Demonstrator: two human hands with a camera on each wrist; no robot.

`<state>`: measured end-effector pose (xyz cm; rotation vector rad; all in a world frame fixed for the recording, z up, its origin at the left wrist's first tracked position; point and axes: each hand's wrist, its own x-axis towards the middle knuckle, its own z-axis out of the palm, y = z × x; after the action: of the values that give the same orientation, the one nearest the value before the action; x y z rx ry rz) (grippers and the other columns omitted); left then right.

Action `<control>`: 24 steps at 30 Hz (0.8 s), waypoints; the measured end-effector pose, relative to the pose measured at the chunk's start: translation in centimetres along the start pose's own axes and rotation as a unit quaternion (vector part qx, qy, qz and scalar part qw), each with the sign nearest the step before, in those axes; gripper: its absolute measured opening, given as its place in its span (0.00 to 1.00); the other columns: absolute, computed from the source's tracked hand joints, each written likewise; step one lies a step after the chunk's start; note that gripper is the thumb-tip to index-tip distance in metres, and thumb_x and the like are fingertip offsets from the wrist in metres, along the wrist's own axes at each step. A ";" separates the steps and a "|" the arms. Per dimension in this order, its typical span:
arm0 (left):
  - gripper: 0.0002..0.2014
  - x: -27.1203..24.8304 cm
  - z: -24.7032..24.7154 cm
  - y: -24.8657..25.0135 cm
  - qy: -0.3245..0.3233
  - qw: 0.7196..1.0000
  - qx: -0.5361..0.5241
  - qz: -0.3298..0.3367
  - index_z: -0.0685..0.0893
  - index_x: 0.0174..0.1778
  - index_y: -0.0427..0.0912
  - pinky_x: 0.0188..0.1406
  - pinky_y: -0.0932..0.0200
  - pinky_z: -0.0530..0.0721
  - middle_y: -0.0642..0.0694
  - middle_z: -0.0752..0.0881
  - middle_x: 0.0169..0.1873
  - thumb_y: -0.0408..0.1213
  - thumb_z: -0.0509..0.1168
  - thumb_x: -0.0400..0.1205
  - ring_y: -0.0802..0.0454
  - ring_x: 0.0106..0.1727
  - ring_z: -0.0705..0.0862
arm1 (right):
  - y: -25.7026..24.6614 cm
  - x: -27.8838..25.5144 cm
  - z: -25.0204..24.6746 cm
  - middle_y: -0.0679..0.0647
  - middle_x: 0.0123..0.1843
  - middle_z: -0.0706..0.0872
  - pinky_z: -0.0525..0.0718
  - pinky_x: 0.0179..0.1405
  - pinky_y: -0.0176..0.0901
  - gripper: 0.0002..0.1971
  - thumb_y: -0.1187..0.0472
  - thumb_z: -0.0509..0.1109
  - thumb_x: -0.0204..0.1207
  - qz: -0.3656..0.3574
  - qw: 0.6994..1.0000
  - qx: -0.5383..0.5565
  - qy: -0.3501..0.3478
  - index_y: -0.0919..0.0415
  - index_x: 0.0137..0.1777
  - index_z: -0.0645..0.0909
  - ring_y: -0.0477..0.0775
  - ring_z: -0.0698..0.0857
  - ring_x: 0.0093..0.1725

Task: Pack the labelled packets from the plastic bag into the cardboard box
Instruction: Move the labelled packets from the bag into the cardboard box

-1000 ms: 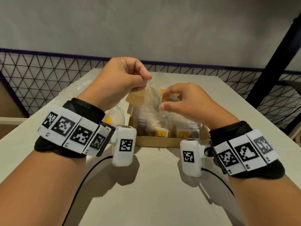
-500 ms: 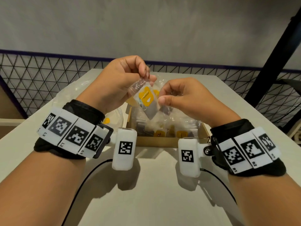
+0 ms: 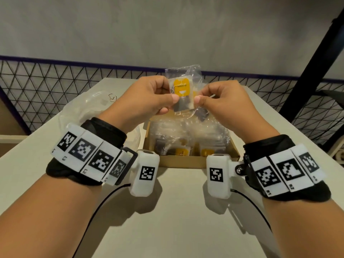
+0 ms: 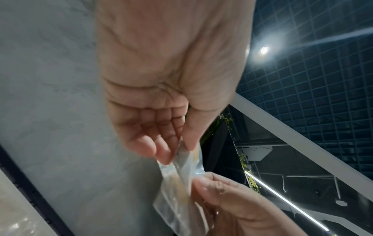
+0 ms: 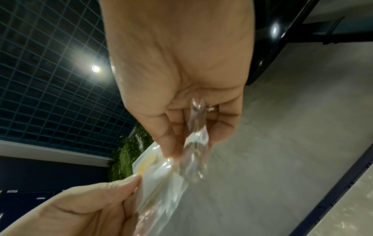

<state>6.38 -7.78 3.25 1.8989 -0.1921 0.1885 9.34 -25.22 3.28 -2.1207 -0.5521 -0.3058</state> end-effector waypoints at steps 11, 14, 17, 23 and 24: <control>0.10 0.2 0.5 -0.4 0.040 0.987 0.152 0.032 0.83 0.36 0.54 0.37 0.66 0.75 0.56 0.83 0.33 0.37 0.63 0.82 0.63 0.35 0.78 | 0.6 0.0 -2.1 0.51 0.44 0.85 0.73 0.30 0.29 0.16 0.76 0.66 0.71 0.031 0.974 -0.187 -0.123 0.52 0.36 0.82 0.41 0.78 0.34; 0.09 0.1 0.7 -0.5 0.003 0.981 0.194 0.017 0.82 0.38 0.53 0.36 0.68 0.76 0.55 0.84 0.34 0.37 0.63 0.83 0.62 0.37 0.80 | 1.0 0.0 -2.2 0.49 0.43 0.85 0.73 0.30 0.29 0.14 0.76 0.64 0.72 0.029 0.964 -0.213 -0.154 0.56 0.40 0.84 0.40 0.77 0.35; 0.12 0.1 0.9 -0.8 -0.019 0.976 0.217 0.013 0.77 0.39 0.56 0.34 0.69 0.77 0.54 0.85 0.34 0.32 0.65 0.81 0.60 0.35 0.83 | 1.1 -0.1 -2.4 0.44 0.39 0.83 0.74 0.34 0.27 0.14 0.75 0.63 0.73 0.026 0.952 -0.240 -0.189 0.55 0.40 0.84 0.40 0.78 0.37; 0.16 -0.1 1.0 -1.1 -0.050 0.952 0.297 0.058 0.78 0.37 0.56 0.35 0.76 0.79 0.58 0.85 0.39 0.27 0.64 0.79 0.65 0.40 0.82 | 1.4 -0.3 -2.1 0.43 0.39 0.81 0.70 0.31 0.27 0.16 0.75 0.63 0.74 0.044 0.917 -0.293 -0.267 0.53 0.40 0.85 0.38 0.77 0.36; 0.16 -0.1 1.0 -1.1 -0.060 0.945 0.316 0.058 0.81 0.37 0.56 0.35 0.76 0.78 0.59 0.85 0.40 0.27 0.64 0.80 0.64 0.40 0.81 | 1.5 -0.3 -2.0 0.44 0.40 0.81 0.70 0.31 0.28 0.17 0.76 0.63 0.74 0.050 0.912 -0.299 -0.275 0.52 0.39 0.85 0.39 0.76 0.36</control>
<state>6.52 -8.34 1.90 2.5434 -0.3589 0.2326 9.79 -27.65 3.21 -2.8459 -0.7320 0.2325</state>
